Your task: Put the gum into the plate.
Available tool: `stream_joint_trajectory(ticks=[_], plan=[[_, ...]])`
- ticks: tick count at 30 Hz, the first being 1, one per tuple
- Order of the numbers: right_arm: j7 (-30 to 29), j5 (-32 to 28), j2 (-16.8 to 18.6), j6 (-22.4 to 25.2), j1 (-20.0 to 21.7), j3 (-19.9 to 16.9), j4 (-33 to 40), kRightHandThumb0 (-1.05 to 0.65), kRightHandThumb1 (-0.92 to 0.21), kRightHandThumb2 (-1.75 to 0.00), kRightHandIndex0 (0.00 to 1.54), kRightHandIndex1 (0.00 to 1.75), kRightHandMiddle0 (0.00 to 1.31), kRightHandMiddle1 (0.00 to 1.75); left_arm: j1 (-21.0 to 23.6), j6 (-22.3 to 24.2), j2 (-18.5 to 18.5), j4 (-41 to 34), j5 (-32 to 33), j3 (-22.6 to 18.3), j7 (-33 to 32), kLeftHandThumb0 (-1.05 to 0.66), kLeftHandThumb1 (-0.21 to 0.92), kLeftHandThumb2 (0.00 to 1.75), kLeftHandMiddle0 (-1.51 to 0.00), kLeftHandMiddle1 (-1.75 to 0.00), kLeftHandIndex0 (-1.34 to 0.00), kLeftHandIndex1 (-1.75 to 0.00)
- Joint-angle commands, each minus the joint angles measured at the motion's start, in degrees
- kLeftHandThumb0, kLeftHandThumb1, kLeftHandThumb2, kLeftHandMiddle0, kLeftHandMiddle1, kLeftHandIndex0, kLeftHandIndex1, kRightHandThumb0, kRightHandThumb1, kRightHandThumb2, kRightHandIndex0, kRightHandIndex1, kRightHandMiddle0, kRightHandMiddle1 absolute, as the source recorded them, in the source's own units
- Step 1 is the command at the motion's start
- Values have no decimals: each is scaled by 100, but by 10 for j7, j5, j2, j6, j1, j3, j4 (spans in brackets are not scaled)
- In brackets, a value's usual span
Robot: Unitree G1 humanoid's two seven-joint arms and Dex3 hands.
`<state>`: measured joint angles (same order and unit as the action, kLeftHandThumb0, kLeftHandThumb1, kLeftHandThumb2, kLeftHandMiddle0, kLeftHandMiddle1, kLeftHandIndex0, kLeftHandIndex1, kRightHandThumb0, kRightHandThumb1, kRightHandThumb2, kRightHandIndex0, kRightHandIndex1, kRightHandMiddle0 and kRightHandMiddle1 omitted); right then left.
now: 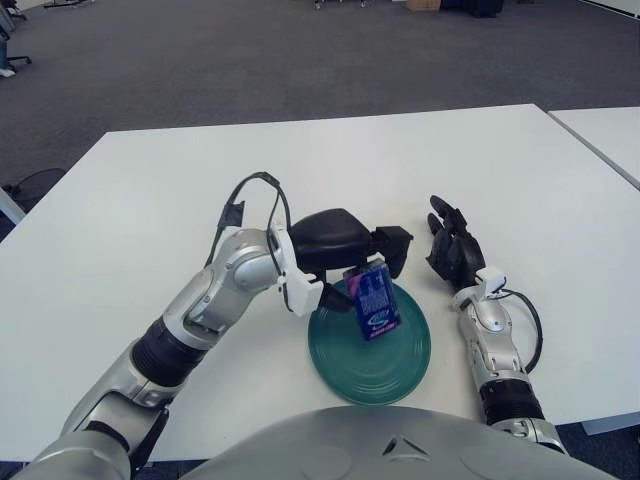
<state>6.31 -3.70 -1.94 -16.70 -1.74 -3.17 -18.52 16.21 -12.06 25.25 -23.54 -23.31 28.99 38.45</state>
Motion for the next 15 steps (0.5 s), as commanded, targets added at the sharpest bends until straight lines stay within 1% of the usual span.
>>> stream_joint_trajectory(ticks=[1, 12, 15], plan=[[-6, 3, 6, 46, -38, 4, -20, -67, -92, -97, 22, 1, 0, 47, 12, -4, 5, 10, -2, 5, 14, -48, 31, 132, -122, -175, -62, -175], [-17, 8, 9, 68, -49, 14, 8, -68, -92, -99, 18, 0, 0, 43, 9, -44, 3, 52, -10, 21, 10, -47, 36, 125, -120, -175, -58, -175], [-19, 9, 9, 75, -51, 16, 15, -68, -92, -99, 18, 0, 0, 42, 3, -48, 4, 60, -6, 21, 11, -45, 42, 119, -107, -175, -53, -175]])
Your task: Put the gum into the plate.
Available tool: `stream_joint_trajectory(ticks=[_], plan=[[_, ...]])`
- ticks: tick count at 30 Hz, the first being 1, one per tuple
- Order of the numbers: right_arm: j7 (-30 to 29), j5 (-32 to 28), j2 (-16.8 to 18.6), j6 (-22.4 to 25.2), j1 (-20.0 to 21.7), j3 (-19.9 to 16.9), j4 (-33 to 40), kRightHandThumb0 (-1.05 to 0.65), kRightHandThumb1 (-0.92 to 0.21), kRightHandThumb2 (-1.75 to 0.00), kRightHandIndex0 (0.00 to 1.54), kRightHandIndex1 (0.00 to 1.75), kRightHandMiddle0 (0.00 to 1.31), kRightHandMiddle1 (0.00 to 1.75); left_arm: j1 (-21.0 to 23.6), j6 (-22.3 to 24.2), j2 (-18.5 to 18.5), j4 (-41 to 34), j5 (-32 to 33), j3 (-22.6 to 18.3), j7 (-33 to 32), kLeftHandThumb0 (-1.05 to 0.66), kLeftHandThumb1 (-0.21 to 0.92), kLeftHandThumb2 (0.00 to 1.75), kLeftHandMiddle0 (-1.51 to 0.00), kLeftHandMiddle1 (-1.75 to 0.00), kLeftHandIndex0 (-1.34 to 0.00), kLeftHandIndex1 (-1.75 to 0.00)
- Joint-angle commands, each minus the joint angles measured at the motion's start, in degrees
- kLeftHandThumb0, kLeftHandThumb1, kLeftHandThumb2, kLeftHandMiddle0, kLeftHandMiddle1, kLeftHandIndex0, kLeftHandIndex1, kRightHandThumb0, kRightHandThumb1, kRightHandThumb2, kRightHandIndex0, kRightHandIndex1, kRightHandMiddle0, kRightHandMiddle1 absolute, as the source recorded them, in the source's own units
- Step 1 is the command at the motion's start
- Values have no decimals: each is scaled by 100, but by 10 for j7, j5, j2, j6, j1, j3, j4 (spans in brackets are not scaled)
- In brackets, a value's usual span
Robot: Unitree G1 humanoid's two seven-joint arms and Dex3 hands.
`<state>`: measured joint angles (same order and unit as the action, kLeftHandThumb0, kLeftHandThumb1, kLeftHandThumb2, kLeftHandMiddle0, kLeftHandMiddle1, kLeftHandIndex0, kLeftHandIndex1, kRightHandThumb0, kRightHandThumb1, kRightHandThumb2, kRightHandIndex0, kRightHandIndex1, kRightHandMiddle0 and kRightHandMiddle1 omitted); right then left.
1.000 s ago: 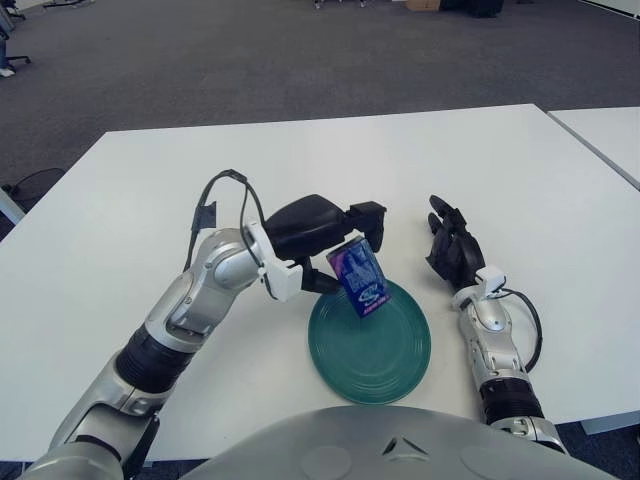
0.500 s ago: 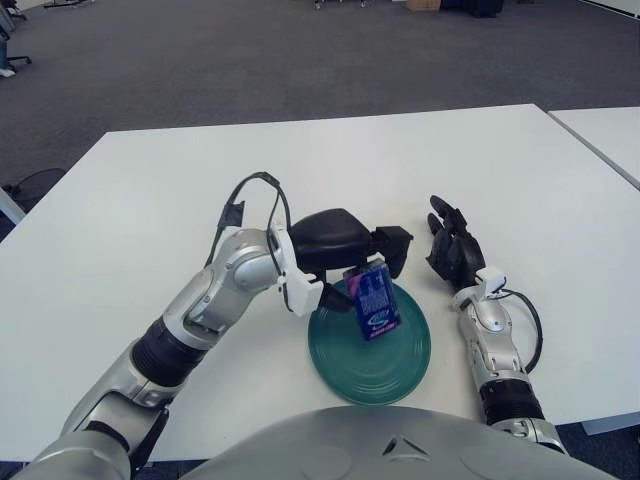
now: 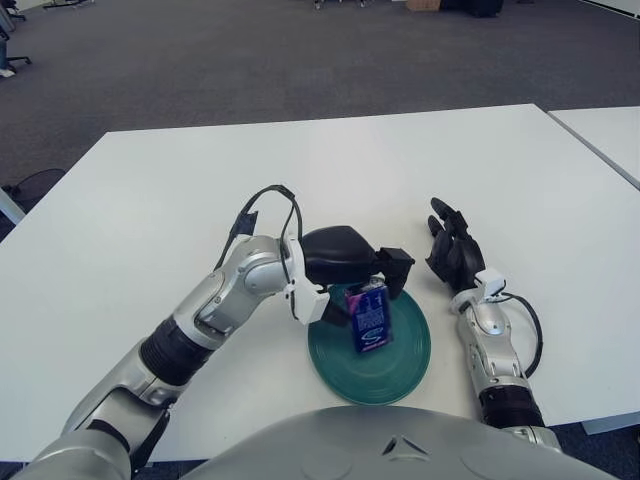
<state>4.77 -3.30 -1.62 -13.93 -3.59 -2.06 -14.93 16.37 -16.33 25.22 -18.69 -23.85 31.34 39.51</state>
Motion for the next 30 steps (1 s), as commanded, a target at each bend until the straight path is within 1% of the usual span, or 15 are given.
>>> stream_joint_trajectory(ticks=[1, 2, 4, 5, 6, 8, 11, 15, 17, 18, 20, 23, 25, 27, 30], plan=[[-5, 4, 6, 50, -33, 6, -18, -69, -92, -99, 18, 0, 0, 43, -1, -3, 4, 13, 1, -2, 2, -44, 50, 108, -94, -175, -47, -175], [-5, 3, 7, 54, -34, 6, -15, -69, -92, -99, 18, 0, 0, 43, -5, -2, 4, 17, 3, -2, 2, -42, 56, 100, -86, -175, -43, -174], [-6, 2, 8, 59, -34, 6, -12, -69, -92, -98, 19, 0, 0, 44, -10, -3, 3, 24, 5, -1, 1, -66, 73, 76, -69, -175, -34, -163], [-6, 1, 9, 61, -34, 6, -10, -69, -92, -98, 19, 0, 0, 45, -12, -5, 3, 27, 5, -1, -1, -75, 80, 67, -57, -175, -29, -156], [-7, -1, 10, 62, -34, 6, -9, -69, -92, -98, 19, 0, 0, 45, -14, -12, 5, 32, 5, 1, -2, -79, 83, 64, -53, -175, -28, -154], [-7, -5, 13, 65, -34, 4, -9, -68, -92, -97, 20, 1, 0, 47, -16, -27, 8, 43, 5, 3, -4, -91, 88, 61, -31, -152, -17, -142], [-8, -11, 17, 67, -32, 2, -10, -67, -92, -96, 21, 1, 0, 48, -17, -52, 11, 57, 3, 4, -8, -99, 91, 63, -18, -119, -7, -130], [-4, -33, 27, 77, -26, -8, -14, -65, -92, -95, 22, 2, 0, 50, -16, -90, 12, 76, -7, 1, -24, -103, 92, 69, -12, -80, -2, -105], [-2, -51, 35, 85, -24, -16, -15, -64, -92, -94, 23, 2, 0, 51, -18, -105, 12, 81, -18, -4, -37, -104, 92, 73, -13, -50, -1, -83], [-3, -57, 39, 88, -23, -19, -15, -64, -92, -94, 24, 2, 0, 51, -20, -110, 12, 83, -23, -6, -45, -104, 92, 73, -13, -44, -1, -79], [-4, -64, 42, 90, -20, -22, -17, -63, -92, -93, 25, 2, 0, 52, -21, -118, 11, 88, -29, -10, -54, -105, 92, 75, -12, -23, 0, -60], [-8, -65, 47, 83, -19, -25, -20, -62, -92, -93, 25, 2, 0, 52, -22, -124, 10, 92, -34, -13, -63, -105, 92, 76, -8, -10, 0, -44], [-8, -63, 49, 75, -19, -26, -22, -62, -92, -93, 25, 2, 0, 52, -25, -126, 11, 92, -35, -15, -68, -105, 92, 76, -7, -7, 0, -40], [-5, -60, 50, 58, -19, -26, -27, -62, -92, -93, 26, 2, 0, 51, -28, -125, 12, 93, -36, -18, -72, -105, 92, 75, -3, -3, 0, -26], [7, -55, 44, 41, -16, -23, -37, -62, -92, -94, 25, 2, 0, 49, -35, -124, 13, 92, -40, -26, -83, -105, 92, 74, -1, -1, 0, -14]])
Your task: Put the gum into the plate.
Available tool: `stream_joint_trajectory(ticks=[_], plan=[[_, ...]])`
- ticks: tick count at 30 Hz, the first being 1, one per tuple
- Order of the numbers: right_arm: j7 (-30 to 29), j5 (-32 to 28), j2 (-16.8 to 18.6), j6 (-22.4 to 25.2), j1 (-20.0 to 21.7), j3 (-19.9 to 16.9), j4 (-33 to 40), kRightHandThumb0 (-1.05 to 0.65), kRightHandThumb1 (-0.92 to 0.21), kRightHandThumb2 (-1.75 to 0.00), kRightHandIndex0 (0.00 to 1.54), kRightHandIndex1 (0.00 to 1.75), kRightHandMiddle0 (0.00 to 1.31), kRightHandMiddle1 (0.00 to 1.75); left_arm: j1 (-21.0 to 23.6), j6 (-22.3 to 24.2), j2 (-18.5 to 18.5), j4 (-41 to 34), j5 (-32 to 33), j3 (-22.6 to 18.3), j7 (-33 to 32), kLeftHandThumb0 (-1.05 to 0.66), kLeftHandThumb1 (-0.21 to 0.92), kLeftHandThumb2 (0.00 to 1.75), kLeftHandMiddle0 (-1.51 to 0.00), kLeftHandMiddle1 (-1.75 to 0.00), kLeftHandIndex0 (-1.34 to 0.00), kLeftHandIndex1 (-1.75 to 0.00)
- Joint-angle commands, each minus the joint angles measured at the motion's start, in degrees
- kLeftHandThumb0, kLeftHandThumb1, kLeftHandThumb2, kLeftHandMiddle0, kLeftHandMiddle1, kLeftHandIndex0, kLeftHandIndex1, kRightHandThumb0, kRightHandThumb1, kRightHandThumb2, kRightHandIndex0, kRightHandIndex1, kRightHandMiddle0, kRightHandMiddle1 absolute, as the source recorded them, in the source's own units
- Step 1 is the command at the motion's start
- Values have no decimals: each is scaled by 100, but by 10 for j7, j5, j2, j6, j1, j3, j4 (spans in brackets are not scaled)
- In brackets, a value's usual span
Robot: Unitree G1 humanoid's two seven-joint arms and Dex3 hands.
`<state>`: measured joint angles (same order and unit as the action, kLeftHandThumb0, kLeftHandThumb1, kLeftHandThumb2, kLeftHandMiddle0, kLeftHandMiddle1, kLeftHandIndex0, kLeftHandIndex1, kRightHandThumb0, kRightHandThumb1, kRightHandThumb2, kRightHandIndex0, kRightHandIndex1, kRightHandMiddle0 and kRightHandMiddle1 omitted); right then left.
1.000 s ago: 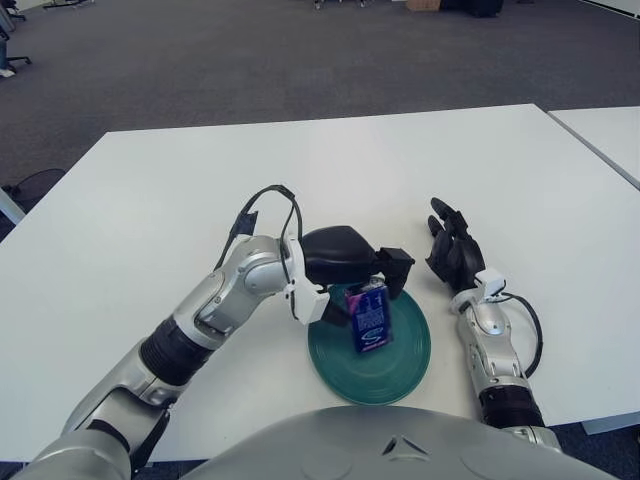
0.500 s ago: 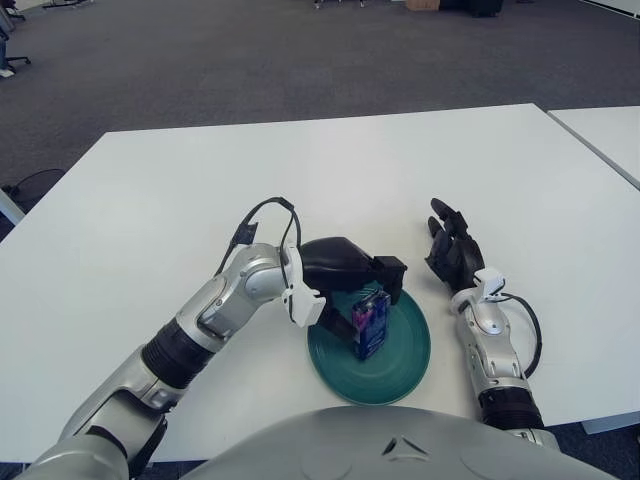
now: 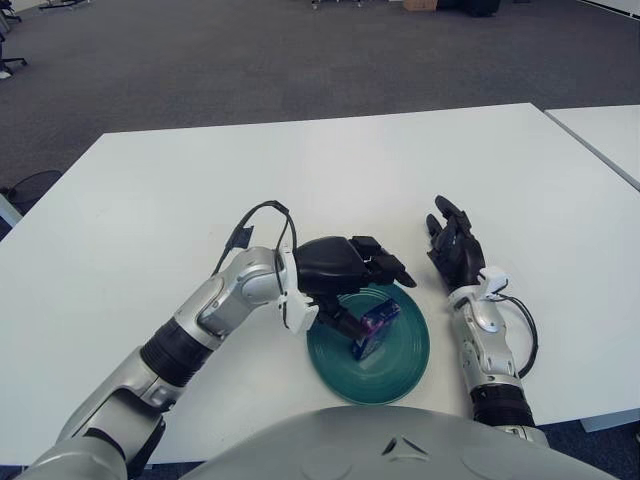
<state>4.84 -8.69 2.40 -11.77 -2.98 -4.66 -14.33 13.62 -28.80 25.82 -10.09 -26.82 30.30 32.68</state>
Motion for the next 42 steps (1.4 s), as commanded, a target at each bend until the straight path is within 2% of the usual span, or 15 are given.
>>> stream_joint_trajectory(ticks=[1, 9, 14, 18, 21, 25, 29, 31, 33, 35, 37, 38, 39, 40, 42], plan=[[10, 0, 2, 16, -22, 4, -46, -62, -92, -94, 24, 1, 0, 48, -9, 1, 7, 5, -11, -18, -18, -105, 92, 73, -1, -1, 0, -10], [23, 36, -21, -9, -20, 19, -60, -68, -92, -97, 17, 0, 0, 36, -34, 27, -9, -1, -15, -42, -52, -105, 92, 67, 0, 0, 0, -1], [24, 42, -30, 5, -14, 21, -71, -71, -92, -96, 16, 0, 0, 30, -53, 21, -19, 22, 2, -79, -103, -105, 92, 62, 0, 0, 0, 0], [22, 38, -30, 9, -13, 20, -72, -71, -92, -94, 16, 0, 0, 33, -61, 25, -29, 26, 14, -92, -117, -105, 92, 56, 0, 0, 0, 0], [22, 36, -31, 4, -14, 17, -76, -71, -92, -93, 16, 1, 0, 36, -66, 28, -25, 22, 44, -111, -115, -105, 92, 51, 0, 0, 0, 0], [11, 44, -31, 2, -17, 18, -73, -69, -92, -91, 17, 1, 0, 41, -94, 75, 1, -40, 140, -156, -68, -105, 92, 45, 0, 0, 0, 0], [2, 51, -32, 1, -20, 21, -67, -66, -92, -91, 17, 0, 0, 44, -135, 151, -36, -70, 161, -176, -97, -105, 92, 43, 0, 0, 0, 0], [0, 52, -33, 2, -21, 22, -66, -65, -92, -91, 17, 0, 0, 45, -125, 184, -89, -32, 153, -175, -146, -105, 92, 44, 0, 0, 0, 0], [-1, 56, -33, 3, -22, 24, -63, -64, -92, -91, 17, 0, 0, 46, -88, 172, -153, 71, 161, -193, -220, -105, 92, 47, 0, 0, 0, 0], [-2, 57, -33, 4, -22, 25, -61, -63, -92, -92, 17, 0, 0, 46, -74, 155, -179, 114, 167, -202, -251, -105, 92, 49, 0, 0, 0, 0], [-2, 57, -34, 6, -23, 26, -59, -63, -92, -92, 17, 0, 0, 46, -98, 136, -202, 95, 194, -213, -262, -105, 92, 50, 0, 0, 0, 0], [-2, 57, -33, 7, -24, 27, -57, -62, -92, -92, 17, 0, 0, 46, -129, 129, -216, 53, 217, -208, -261, -105, 92, 51, 0, 0, 0, 0], [-2, 58, -32, 8, -26, 29, -55, -62, -92, -92, 17, 0, 0, 46, -186, 116, -219, -3, 241, -203, -257, -103, 92, 53, 0, 0, 0, 0], [-2, 58, -32, 9, -26, 30, -54, -62, -92, -92, 17, 0, 0, 46, -224, 109, -218, -40, 255, -199, -254, -103, 92, 54, 0, 0, 0, 0], [-3, 59, -32, 12, -28, 32, -51, -61, -92, -93, 17, 0, 0, 45, -270, 114, -207, -80, 283, -213, -242, -101, 92, 57, 0, 0, 0, 0]])
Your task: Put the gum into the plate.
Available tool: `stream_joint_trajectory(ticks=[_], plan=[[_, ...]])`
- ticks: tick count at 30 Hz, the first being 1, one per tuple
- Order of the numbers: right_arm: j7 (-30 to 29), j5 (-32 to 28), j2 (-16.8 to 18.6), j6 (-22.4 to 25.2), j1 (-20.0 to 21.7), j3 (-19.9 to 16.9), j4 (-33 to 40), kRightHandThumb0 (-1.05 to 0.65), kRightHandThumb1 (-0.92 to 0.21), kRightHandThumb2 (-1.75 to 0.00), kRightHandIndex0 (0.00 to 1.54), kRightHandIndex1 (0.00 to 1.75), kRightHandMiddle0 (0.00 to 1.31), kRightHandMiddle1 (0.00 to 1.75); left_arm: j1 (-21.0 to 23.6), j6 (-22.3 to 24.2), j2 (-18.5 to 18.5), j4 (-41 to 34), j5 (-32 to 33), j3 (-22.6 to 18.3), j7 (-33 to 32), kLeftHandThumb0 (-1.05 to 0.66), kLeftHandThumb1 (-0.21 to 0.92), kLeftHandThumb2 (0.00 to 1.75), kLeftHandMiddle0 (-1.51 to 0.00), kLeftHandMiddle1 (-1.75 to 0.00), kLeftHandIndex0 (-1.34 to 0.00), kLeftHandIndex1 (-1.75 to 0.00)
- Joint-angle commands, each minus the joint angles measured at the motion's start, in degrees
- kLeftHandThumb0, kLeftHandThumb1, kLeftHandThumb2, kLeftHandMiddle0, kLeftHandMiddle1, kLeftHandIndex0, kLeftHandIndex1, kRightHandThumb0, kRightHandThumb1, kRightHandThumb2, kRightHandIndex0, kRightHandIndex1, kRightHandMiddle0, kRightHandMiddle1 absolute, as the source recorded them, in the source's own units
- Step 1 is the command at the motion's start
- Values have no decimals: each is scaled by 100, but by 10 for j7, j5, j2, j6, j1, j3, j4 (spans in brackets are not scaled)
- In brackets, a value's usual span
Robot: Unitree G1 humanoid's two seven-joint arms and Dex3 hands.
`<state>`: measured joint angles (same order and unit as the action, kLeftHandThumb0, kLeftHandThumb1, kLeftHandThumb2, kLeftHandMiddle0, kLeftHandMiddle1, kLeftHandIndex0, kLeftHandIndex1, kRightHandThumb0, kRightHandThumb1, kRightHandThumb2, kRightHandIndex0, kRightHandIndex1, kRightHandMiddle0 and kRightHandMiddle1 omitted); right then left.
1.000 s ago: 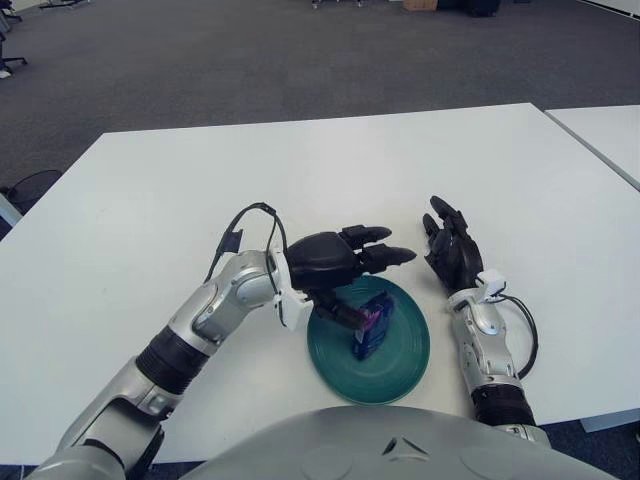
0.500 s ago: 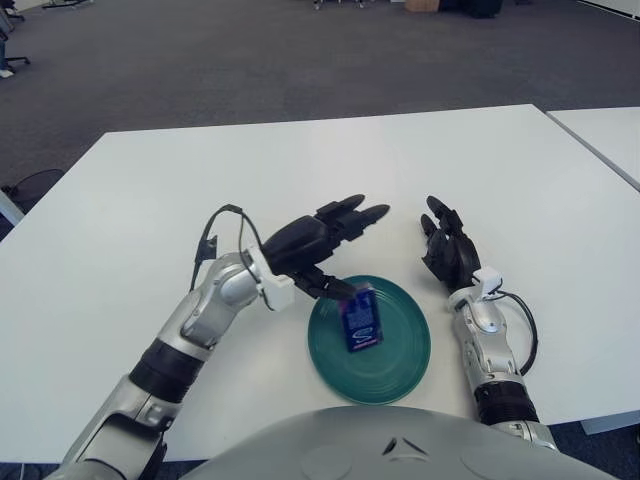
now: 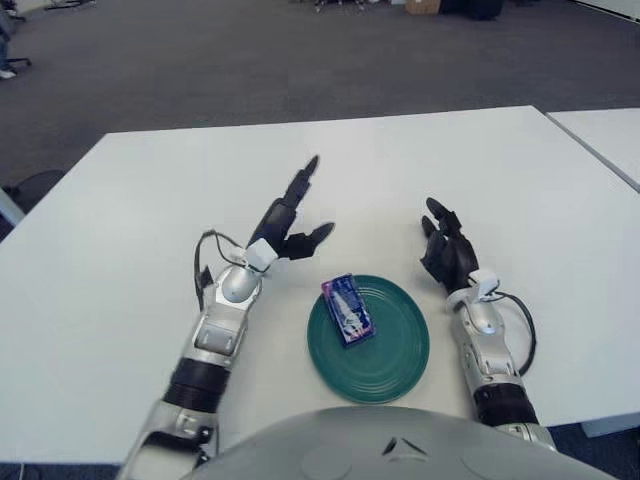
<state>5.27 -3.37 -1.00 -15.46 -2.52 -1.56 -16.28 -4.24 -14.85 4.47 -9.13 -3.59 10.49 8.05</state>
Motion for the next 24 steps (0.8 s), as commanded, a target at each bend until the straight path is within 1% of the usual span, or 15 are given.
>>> stream_joint_trajectory(ticks=[1, 5, 8, 11, 12, 13, 16, 18, 20, 21, 22, 24], plan=[[-9, 7, 3, 51, -33, 2, -29, -61, -92, -93, 17, 0, 0, 45, -87, -15, 7, -82, 52, -22, 6, -101, 92, 58, 0, 0, 0, 0], [-11, 9, 3, 58, -35, 6, -22, -60, -92, -94, 16, 0, 0, 44, -74, 30, 4, -88, 45, -26, 4, -100, 92, 65, 0, 0, 0, 0], [-13, 8, 2, 62, -37, 8, -18, -60, -92, -94, 16, 0, 0, 42, -72, 37, 0, -89, 60, -31, 10, -102, 92, 71, 0, 0, 0, 0], [-13, 7, 1, 63, -38, 8, -16, -61, -92, -94, 15, 0, 0, 41, -59, -12, -1, -32, 113, -61, 35, -104, 92, 76, 0, 0, 0, 0], [-13, 7, 1, 63, -38, 8, -16, -61, -92, -94, 15, 0, 0, 41, -57, -23, -1, -21, 125, -67, 41, -104, 92, 77, 0, 0, 0, 0], [-12, 7, 0, 63, -39, 8, -16, -61, -92, -94, 15, 0, 0, 41, -59, -35, -3, -5, 151, -78, 54, -104, 92, 78, 0, 0, 0, 0], [-11, 5, -1, 62, -40, 7, -16, -60, -92, -94, 14, 0, 0, 41, -65, -53, -11, 28, 208, -99, 82, -105, 92, 83, 0, 0, 0, 0], [-11, 5, -2, 61, -40, 7, -16, -60, -92, -94, 14, 0, 0, 41, -74, -34, -33, 31, 257, -110, 82, -105, 92, 86, 0, 0, 0, 0], [-11, 6, -3, 60, -41, 7, -16, -60, -92, -95, 14, 0, 0, 41, -86, -3, -61, 18, 302, -117, 64, -105, 92, 89, 0, 0, 0, 0], [-11, 6, -4, 61, -41, 6, -16, -60, -92, -95, 14, 0, 0, 41, -97, 14, -77, 7, 317, -120, 42, -105, 92, 90, 0, 0, 0, 0], [-11, 6, -4, 61, -41, 6, -16, -60, -92, -95, 14, 0, 0, 41, -105, 26, -89, -2, 327, -123, 27, -105, 92, 92, 0, 0, 0, 0], [-11, 6, -5, 62, -42, 6, -16, -60, -92, -95, 14, 0, 0, 41, -121, 42, -109, -19, 316, -125, -12, -105, 92, 94, 0, 0, 0, 0]])
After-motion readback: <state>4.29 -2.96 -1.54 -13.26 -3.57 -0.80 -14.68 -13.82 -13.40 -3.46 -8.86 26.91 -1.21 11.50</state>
